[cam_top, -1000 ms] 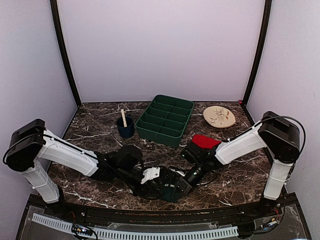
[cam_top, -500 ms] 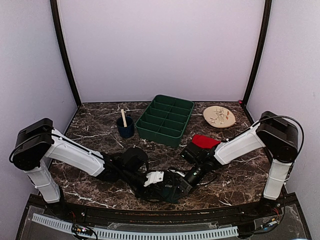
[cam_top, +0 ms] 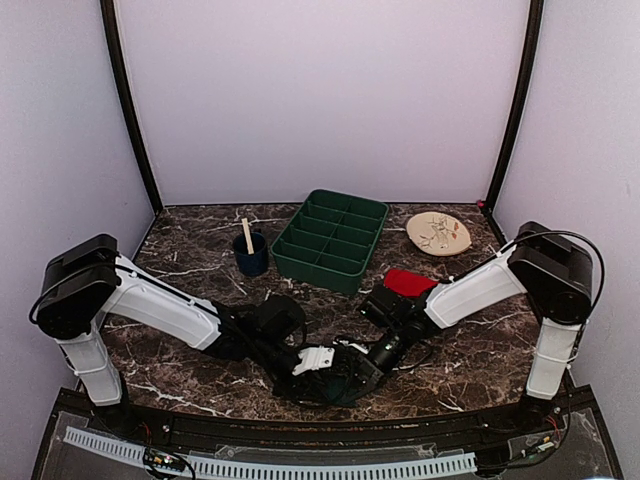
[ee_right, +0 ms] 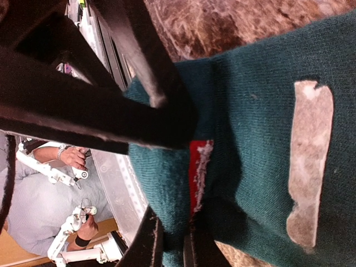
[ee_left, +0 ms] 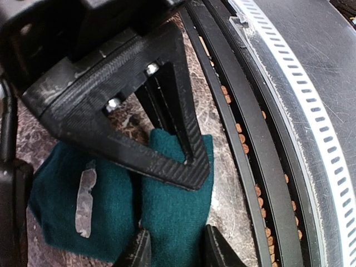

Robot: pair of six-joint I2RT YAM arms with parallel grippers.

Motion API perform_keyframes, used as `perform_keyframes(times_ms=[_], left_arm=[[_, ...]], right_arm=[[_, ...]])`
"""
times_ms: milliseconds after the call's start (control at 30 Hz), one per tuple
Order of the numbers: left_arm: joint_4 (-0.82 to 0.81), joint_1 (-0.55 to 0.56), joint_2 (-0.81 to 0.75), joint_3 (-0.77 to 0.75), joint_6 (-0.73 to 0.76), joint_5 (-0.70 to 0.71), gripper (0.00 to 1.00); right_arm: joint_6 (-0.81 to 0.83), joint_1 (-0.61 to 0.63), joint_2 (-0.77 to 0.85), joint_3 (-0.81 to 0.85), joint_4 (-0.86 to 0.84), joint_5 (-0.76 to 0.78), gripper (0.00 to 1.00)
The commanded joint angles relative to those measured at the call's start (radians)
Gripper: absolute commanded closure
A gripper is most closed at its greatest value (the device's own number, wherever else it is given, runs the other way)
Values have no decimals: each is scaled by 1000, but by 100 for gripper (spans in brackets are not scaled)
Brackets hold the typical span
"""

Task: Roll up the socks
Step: Roll the sock at the center of the board.

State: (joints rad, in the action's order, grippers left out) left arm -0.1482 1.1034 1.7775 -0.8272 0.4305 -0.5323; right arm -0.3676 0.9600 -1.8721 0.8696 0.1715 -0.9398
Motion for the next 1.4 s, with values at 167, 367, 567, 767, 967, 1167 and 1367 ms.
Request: perform_keyframes(times_ms=[167,367,567,767,967,1167,1367], left_arm=[[139,4,65,-58,49,-47,85],[179,1,91,-77,63,-75,96],[224,-37,114,-105,44,-135,99],[301,-99,144,-161,27,-230,99],[452,-144,213,-277,50,-319,100],[606,-177,289,-400,55,-406,99],[684,-197,331,-457,54,-464,99]], right_arm=[[24,-16,-14,14,-7,-23,100],[38,-29,-4,15,14,-7,90],[45,-62,31,-10,23,22,66],[36,-93,91,-52,1,63,60],[35,-97,152,-82,-13,146,59],[33,-98,243,-140,-53,276,58],[-3,-98,344,-226,-123,419,58]])
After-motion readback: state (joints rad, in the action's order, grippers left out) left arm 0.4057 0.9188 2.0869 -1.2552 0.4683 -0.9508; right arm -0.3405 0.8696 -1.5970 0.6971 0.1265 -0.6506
